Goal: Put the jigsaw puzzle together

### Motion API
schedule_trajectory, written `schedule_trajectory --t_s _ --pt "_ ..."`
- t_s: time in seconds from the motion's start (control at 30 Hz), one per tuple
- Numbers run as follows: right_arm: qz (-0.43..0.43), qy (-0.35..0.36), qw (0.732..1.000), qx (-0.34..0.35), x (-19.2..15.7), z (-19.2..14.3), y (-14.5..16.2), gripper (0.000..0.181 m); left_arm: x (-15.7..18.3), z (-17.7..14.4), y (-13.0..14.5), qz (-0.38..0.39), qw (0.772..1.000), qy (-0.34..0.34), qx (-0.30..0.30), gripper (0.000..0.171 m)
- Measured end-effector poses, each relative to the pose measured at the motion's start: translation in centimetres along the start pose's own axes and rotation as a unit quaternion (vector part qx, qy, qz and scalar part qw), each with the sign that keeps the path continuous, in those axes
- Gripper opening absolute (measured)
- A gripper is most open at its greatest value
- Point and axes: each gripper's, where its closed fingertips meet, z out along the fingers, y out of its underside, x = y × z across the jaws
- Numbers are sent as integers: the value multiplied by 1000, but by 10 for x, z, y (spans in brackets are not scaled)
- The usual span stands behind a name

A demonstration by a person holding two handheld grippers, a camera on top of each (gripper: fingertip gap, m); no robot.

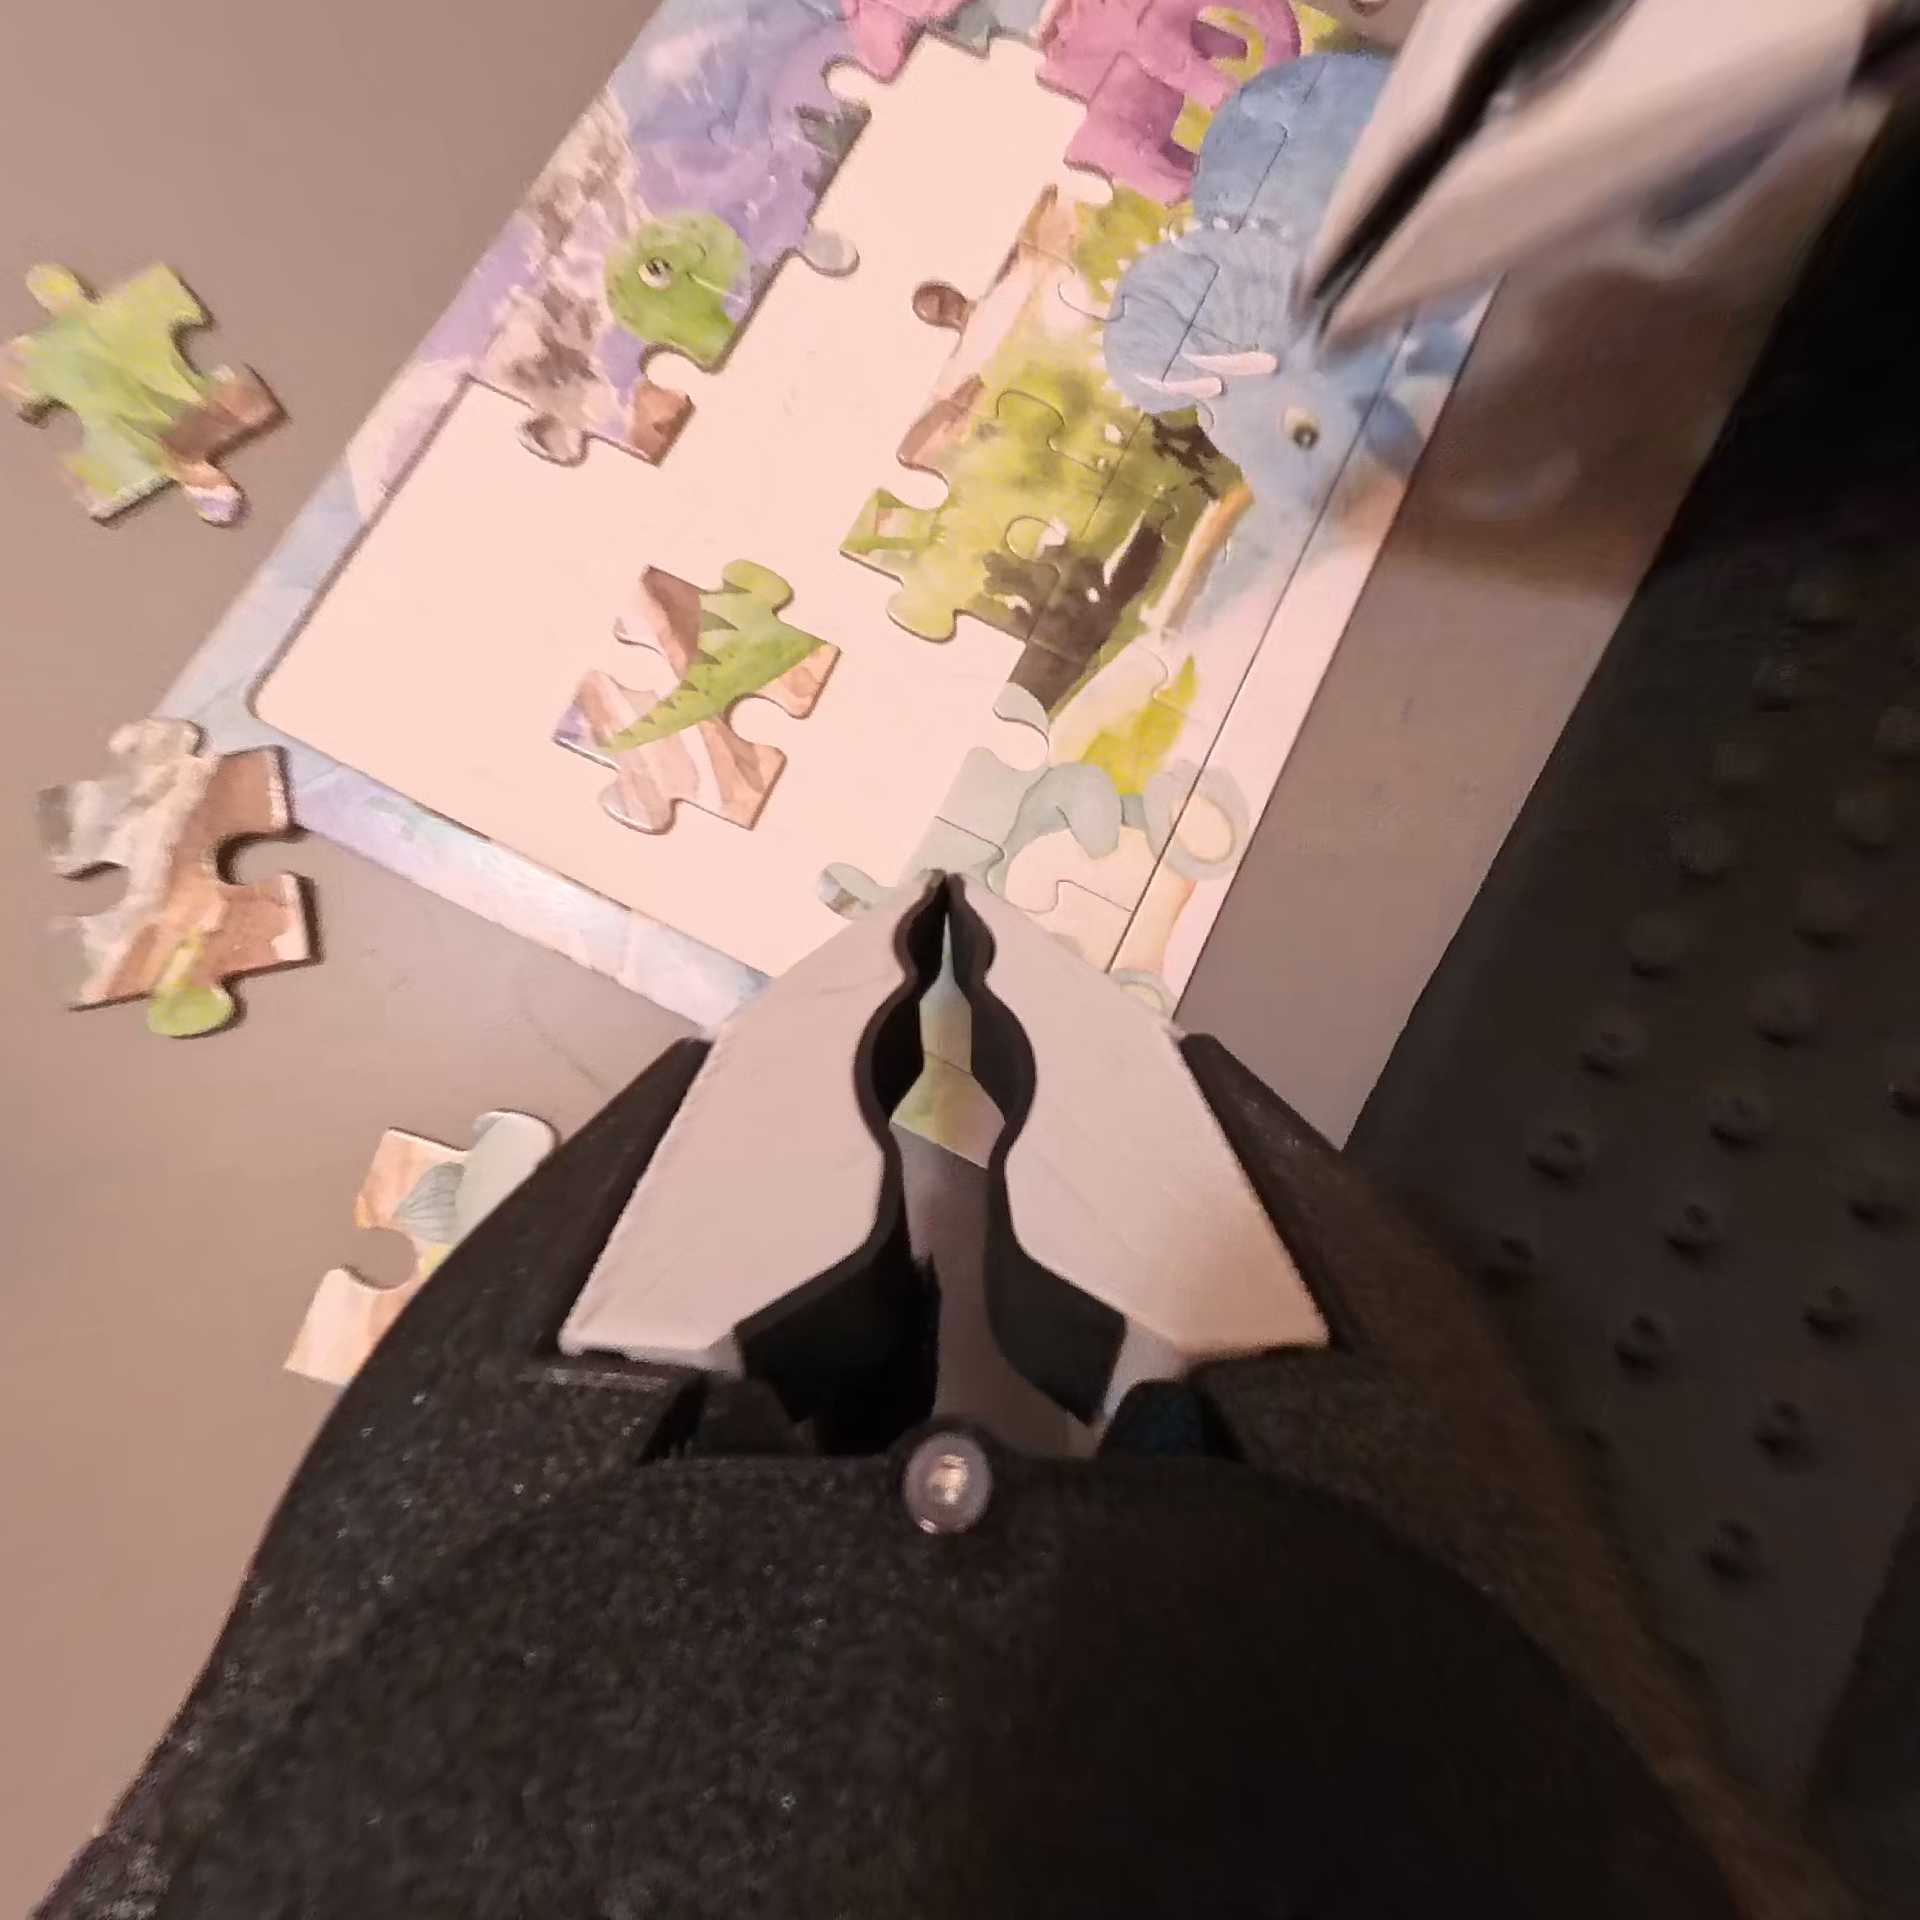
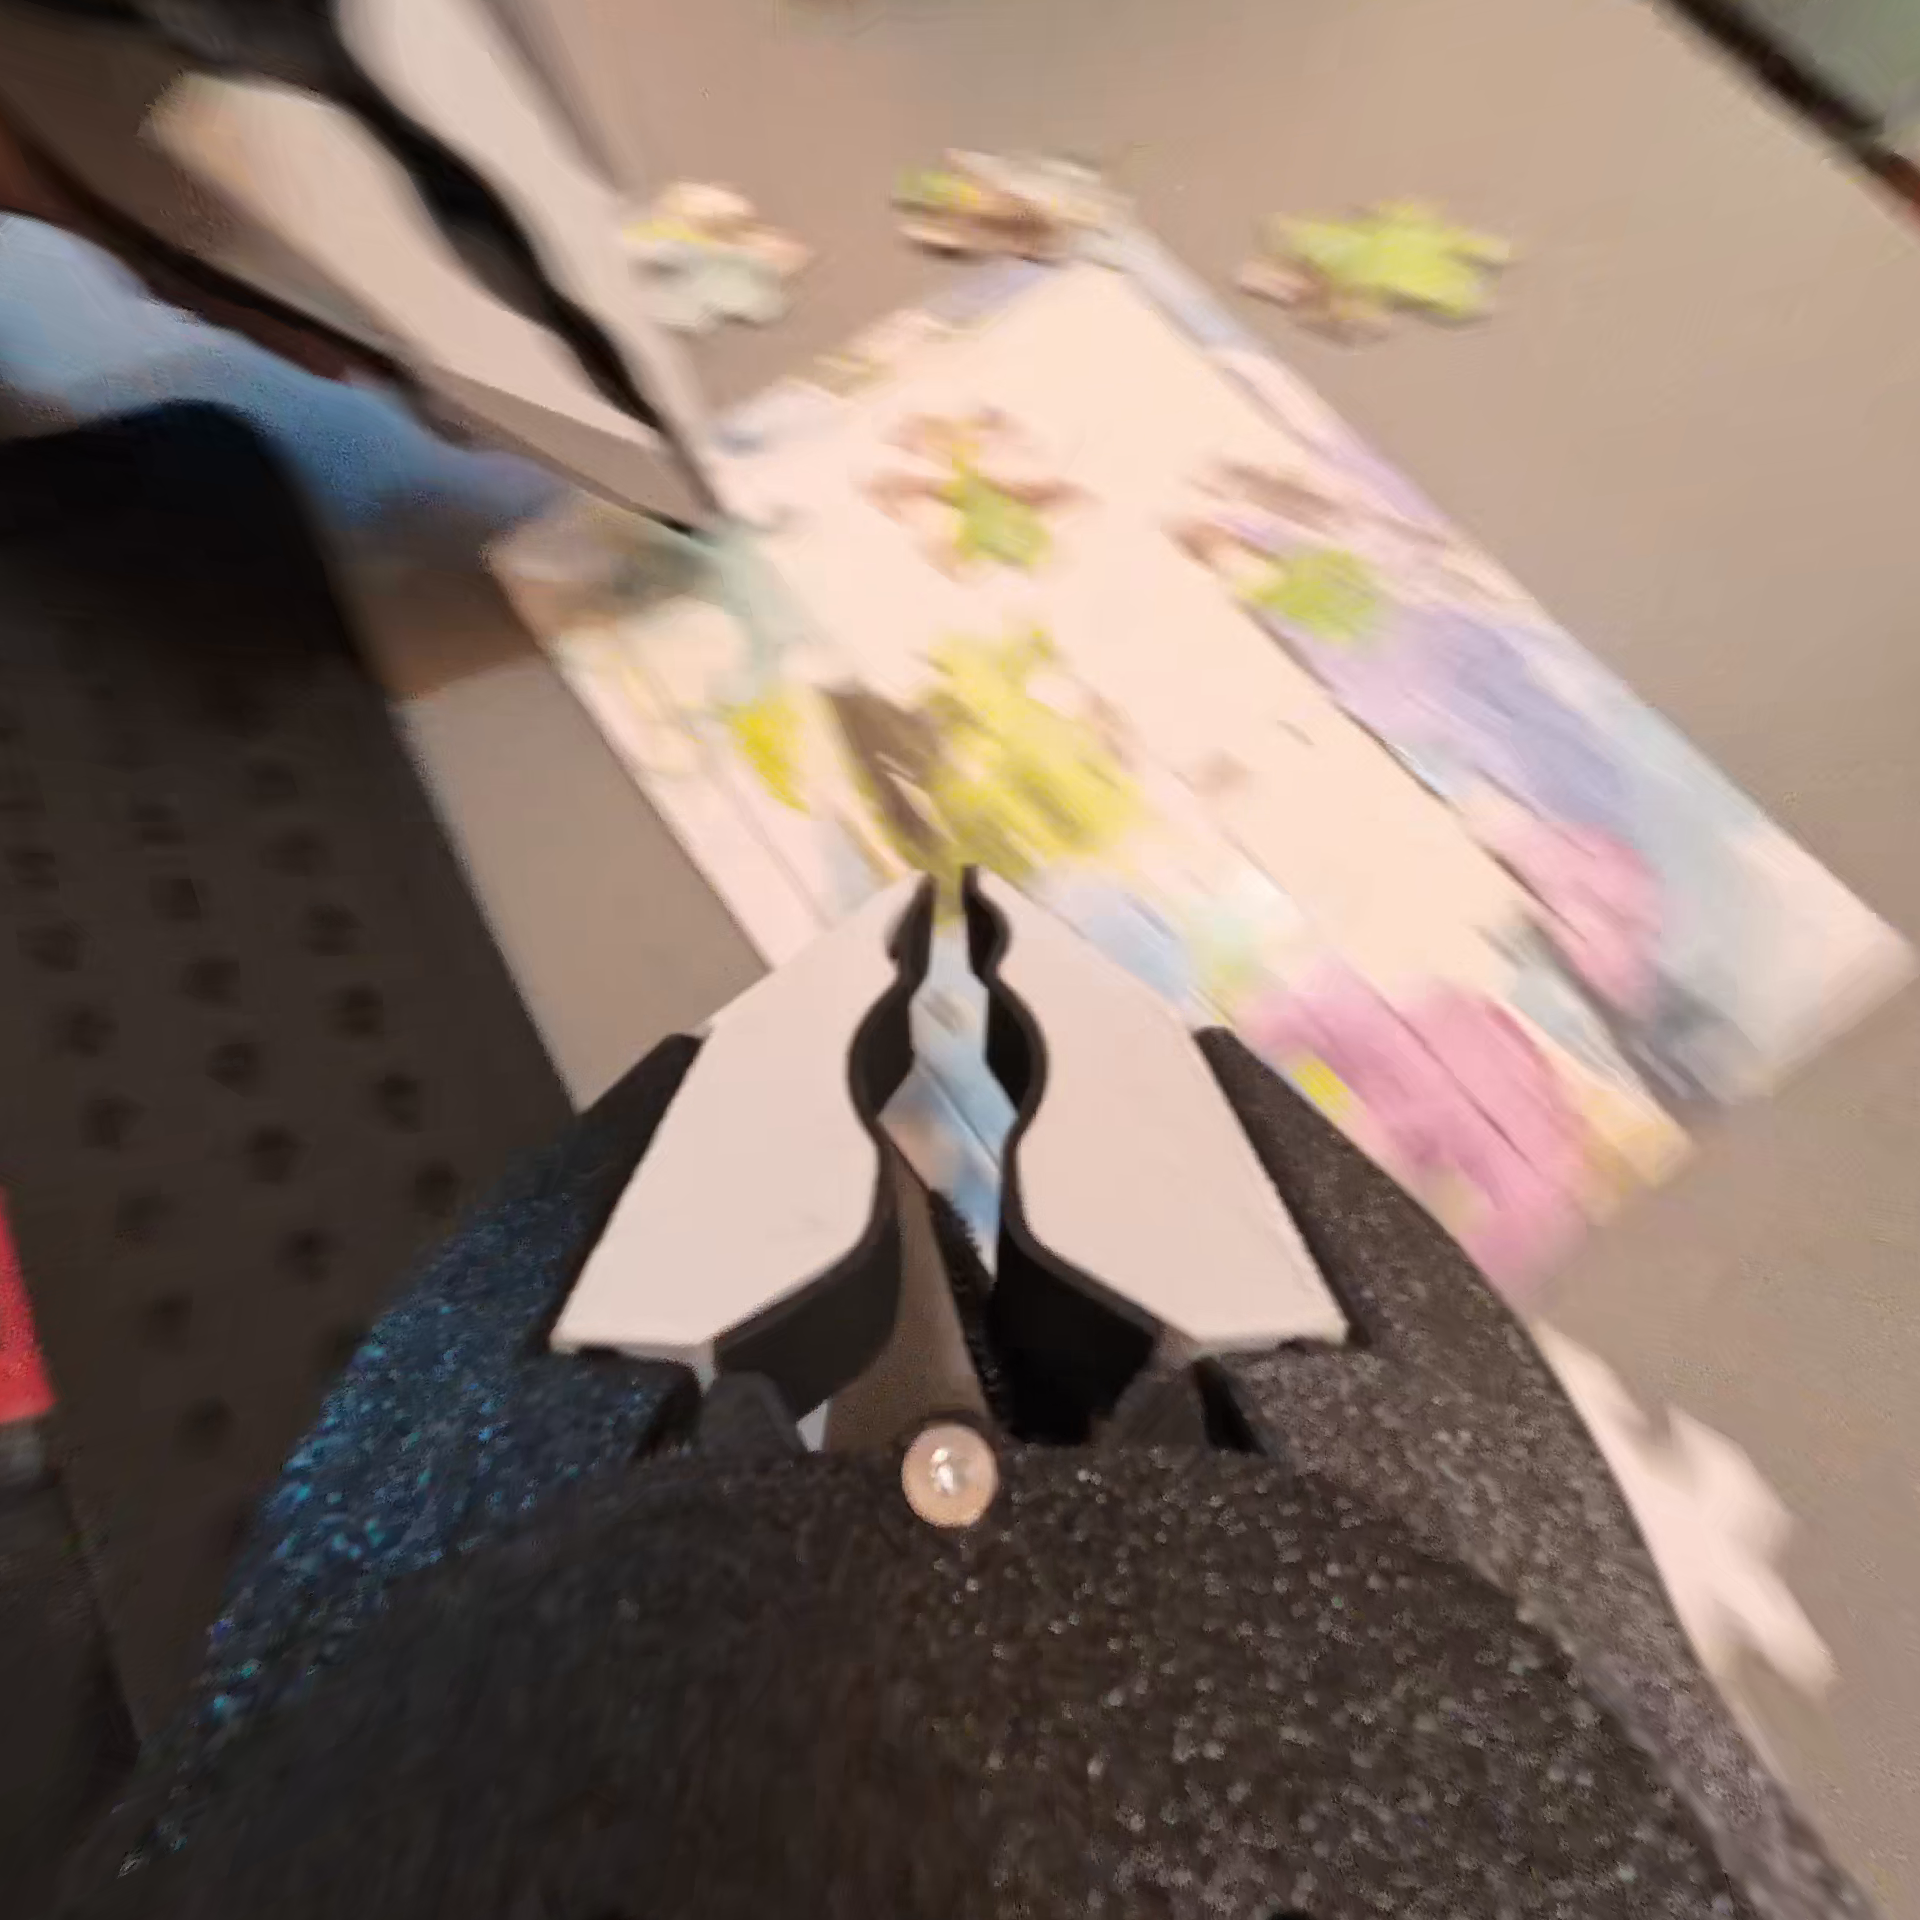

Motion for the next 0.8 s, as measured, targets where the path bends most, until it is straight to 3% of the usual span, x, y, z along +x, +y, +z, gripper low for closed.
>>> schedule_trajectory --t_s 0.1,0.2,0.3,0.43,0.53,0.6,0.67,0.8 --pt "109 130 984 -46 83 -71 67 35 -4 -12 -14 -10 999 -12 41 2" --pt "150 197 967 -69 121 -108 123 48 -5 -18 -21 -22 998 -5 53 3" --pt "163 174 971 -20 129 -105 116 51 -7 -15 -24 -16 999 -13 43 5" --pt "177 154 971 -49 131 -84 117 55 3 -15 -31 -4 999 -14 36 7" --pt "188 166 967 -42 125 -77 111 56 13 -21 -34 4 999 -15 41 7" --pt "197 211 955 -65 131 -74 120 58 18 -22 -34 3 999 -10 40 7" --pt "199 228 951 -64 132 -73 120 51 22 -21 -34 3 999 -5 38 7" --pt "208 217 952 -58 129 -70 118 45 24 -21 -32 12 999 1 29 8"
